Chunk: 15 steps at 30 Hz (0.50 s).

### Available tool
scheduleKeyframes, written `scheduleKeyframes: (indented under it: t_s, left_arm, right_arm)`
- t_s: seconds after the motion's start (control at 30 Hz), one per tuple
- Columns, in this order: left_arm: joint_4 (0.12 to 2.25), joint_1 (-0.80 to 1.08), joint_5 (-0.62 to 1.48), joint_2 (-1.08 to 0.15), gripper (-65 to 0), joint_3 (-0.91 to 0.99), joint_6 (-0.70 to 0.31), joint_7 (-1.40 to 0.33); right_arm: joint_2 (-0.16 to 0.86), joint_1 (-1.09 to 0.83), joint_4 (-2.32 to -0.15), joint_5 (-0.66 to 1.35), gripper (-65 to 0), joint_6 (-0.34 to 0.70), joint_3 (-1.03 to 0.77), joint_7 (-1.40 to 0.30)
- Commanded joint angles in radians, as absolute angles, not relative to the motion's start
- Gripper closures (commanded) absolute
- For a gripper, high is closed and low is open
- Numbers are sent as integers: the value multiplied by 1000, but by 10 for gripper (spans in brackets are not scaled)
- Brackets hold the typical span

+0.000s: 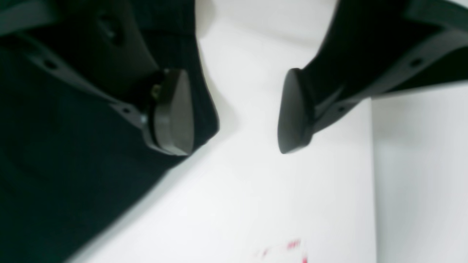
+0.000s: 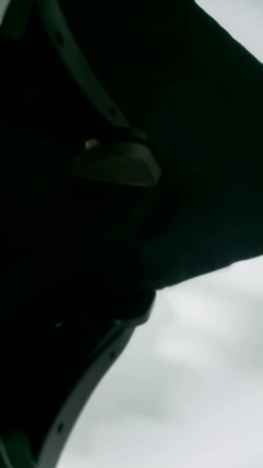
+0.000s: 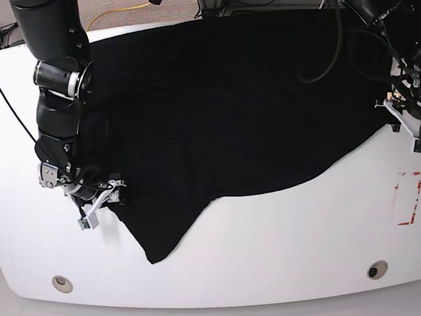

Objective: Fold the T-shirt properly
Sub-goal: 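Move both grippers down along the shirt sides toward the hem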

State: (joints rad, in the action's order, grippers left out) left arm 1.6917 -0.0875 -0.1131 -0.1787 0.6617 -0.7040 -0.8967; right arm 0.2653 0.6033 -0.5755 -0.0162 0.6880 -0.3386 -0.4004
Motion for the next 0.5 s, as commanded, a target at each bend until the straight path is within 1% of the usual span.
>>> scheduleKeyframes:
  t_s: [0.0,0.07,0.17,0.3,0.37,0.47]
  left_arm:
    - [1633,-142,-101,-197,-419,691,-698,-880]
    - [1581,-174,-99,-199,-451,708,-698,-880]
    - [1480,-240,-97,-200,-486,713,-680,-875]
    - [1354,-298,-99,-200,-489,713,-674,-828]
    - [1279,-317,-102,-200,-489,711,-674,-797]
    - [1202,-341,-102,-200,-487,711,-677,-785]
  right_arm:
    - [263,630,-585,-16,-411,698,-326,-412]
    - [262,630,-585,-16,-376,698,-323,-409]
    - [257,631,-587,-16,-270,698,-323,-407]
    - [255,633,-588,-16,-152,698,-323,-407]
    - [255,633,-588,-16,-108,698,-321,-407]
    - [255,634,-588,-16,-70,698,-321,-414]
